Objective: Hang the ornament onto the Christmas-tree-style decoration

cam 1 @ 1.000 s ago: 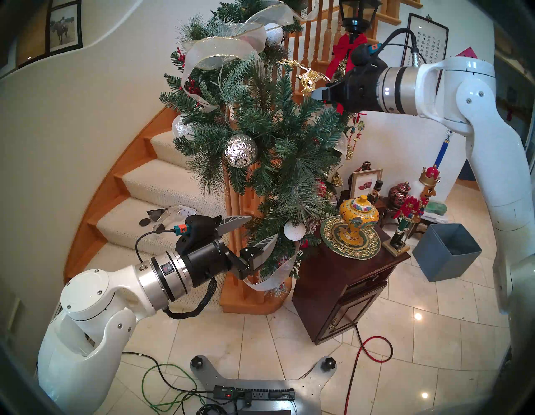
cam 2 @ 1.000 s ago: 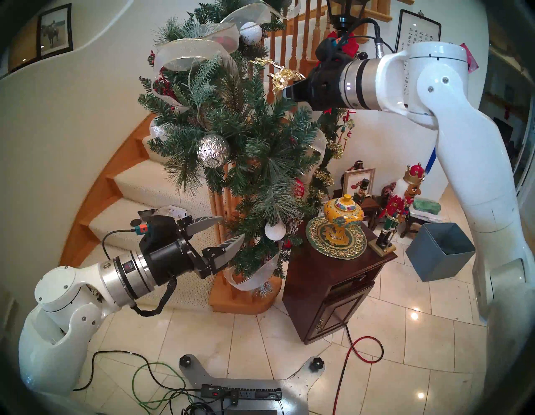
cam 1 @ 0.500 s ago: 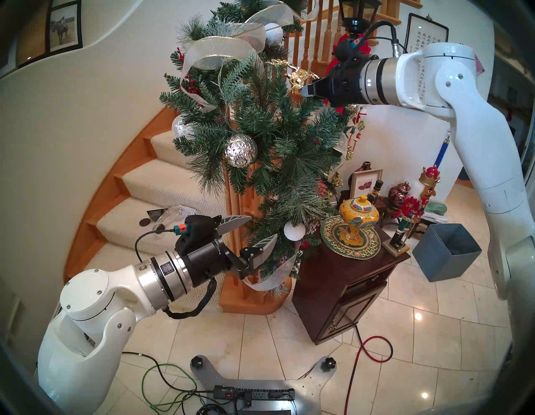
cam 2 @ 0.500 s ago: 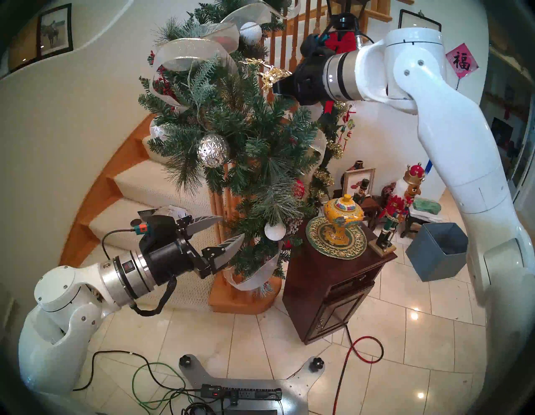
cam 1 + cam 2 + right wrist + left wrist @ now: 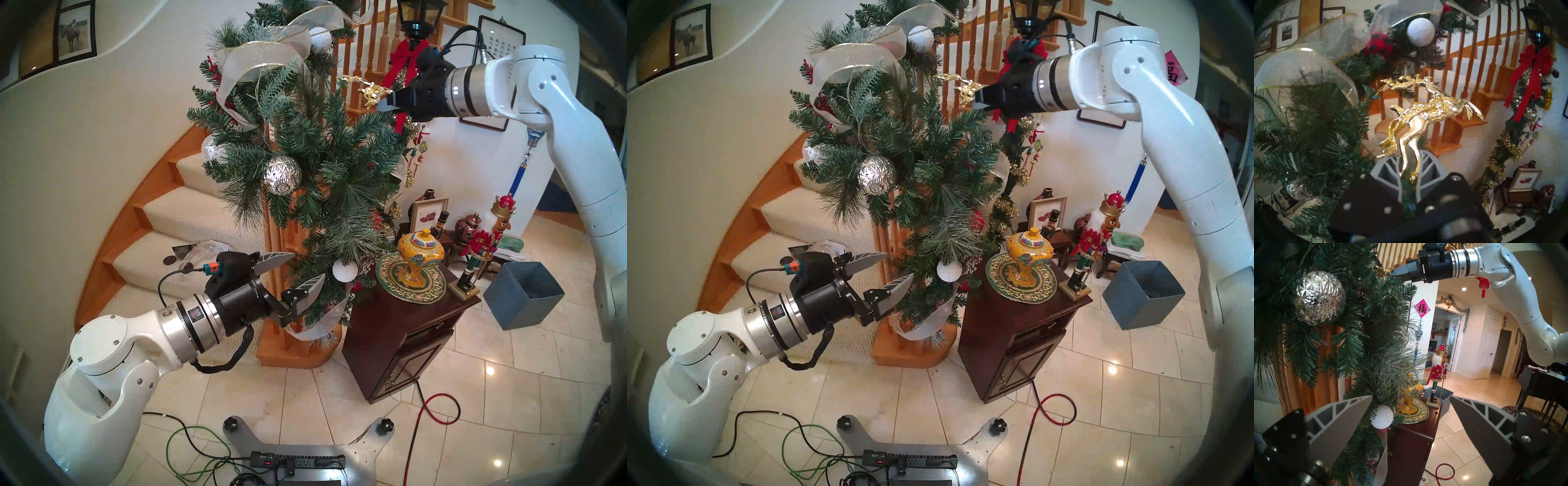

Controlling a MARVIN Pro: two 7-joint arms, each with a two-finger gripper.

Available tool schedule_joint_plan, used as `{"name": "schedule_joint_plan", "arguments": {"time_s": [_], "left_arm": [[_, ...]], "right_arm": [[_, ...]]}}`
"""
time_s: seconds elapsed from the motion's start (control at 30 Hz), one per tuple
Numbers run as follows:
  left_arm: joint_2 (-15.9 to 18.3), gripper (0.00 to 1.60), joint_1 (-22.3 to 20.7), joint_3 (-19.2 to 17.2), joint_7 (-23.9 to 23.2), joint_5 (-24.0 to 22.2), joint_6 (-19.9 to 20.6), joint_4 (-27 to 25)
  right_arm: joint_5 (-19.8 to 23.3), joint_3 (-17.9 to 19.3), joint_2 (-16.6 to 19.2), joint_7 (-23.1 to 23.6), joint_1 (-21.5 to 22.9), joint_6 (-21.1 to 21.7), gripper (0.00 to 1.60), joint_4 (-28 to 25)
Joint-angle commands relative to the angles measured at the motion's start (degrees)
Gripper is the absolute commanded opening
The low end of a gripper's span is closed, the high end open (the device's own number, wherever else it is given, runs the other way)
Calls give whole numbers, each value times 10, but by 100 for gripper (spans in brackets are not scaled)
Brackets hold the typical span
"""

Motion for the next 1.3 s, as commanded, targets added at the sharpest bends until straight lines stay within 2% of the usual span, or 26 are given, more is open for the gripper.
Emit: {"name": "schedule_joint_plan", "arguments": {"time_s": [0.0, 0.1, 0.17, 0.2, 0.33, 0.37, 0.4, 0.5, 0.53, 0.57, 0.83, 1.27], "left_arm": [[0, 160, -1, -1, 0, 0, -1, -6], [0, 160, 0, -1, 0, 0, -1, -6], [0, 160, 0, -1, 0, 0, -1, -6], [0, 160, 0, -1, 0, 0, -1, -6], [0, 160, 0, -2, 0, 0, -1, -6], [0, 160, 0, -2, 0, 0, -1, -7], [0, 160, 0, -2, 0, 0, -1, -7], [0, 160, 0, -2, 0, 0, -1, -7], [0, 160, 0, -2, 0, 0, -1, -7], [0, 160, 0, -2, 0, 0, -1, -7], [0, 160, 0, -2, 0, 0, -1, -7], [0, 160, 1, -2, 0, 0, 0, -7]], "right_arm": [[27, 21, 71, 19, 34, -2, 0, -16], [37, 28, 77, 24, 34, -2, 0, -29], [59, 19, 106, 37, 42, -2, 0, -51], [61, 23, 103, 36, 41, -2, 0, -55], [85, 14, 132, 41, 50, -2, 0, -84], [97, 2, 152, 45, 59, -2, 0, -95], [95, 11, 140, 37, 53, -2, 0, -96], [118, -3, 169, 32, 64, -2, 0, -114], [120, 0, 166, 26, 62, -2, 0, -117], [137, -10, 186, 20, 70, -2, 0, -128], [189, -35, 221, -20, 92, -2, 0, -155], [278, -73, 238, -120, 133, -2, 0, -184]]}}
